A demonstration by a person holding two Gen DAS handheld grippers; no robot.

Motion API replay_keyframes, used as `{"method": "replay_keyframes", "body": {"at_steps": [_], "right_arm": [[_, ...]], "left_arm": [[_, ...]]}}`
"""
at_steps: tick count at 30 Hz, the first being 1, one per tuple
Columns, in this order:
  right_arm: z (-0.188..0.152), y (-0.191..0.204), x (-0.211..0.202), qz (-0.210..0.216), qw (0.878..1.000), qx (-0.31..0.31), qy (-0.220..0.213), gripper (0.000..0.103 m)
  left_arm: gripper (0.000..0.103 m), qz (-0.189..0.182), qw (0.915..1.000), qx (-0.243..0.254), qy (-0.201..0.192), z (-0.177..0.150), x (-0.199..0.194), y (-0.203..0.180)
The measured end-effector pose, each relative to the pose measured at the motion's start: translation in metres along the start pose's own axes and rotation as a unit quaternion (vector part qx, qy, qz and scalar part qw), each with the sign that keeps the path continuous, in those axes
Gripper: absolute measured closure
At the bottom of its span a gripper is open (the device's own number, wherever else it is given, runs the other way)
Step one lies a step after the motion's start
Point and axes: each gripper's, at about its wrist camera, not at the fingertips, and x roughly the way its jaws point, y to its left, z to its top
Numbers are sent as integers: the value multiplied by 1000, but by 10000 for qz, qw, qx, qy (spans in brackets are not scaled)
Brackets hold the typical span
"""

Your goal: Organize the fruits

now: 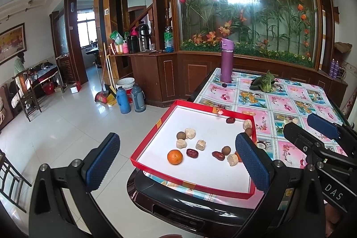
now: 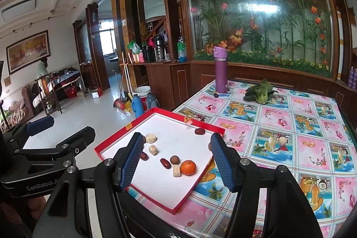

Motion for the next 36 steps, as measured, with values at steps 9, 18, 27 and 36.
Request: {"method": "replay_keyframes", "body": {"at_steps": [9, 18, 27, 36], "right_arm": [[-1, -2, 3, 3, 10000, 23, 37, 40], [3, -1, 15, -52, 10000, -1, 64, 40], [8, -2, 37, -135, 9998, 64, 125, 40], [9, -9, 53, -151, 9993, 187, 288, 40]], "left_arm": [[0, -62, 10000, -15, 31, -1, 5, 2], [0, -142, 9999, 38, 20, 3, 16, 5], [0, -124, 9996, 199, 141, 12, 41, 10], [0, -35, 9995, 129, 293, 16, 63, 12]]}}
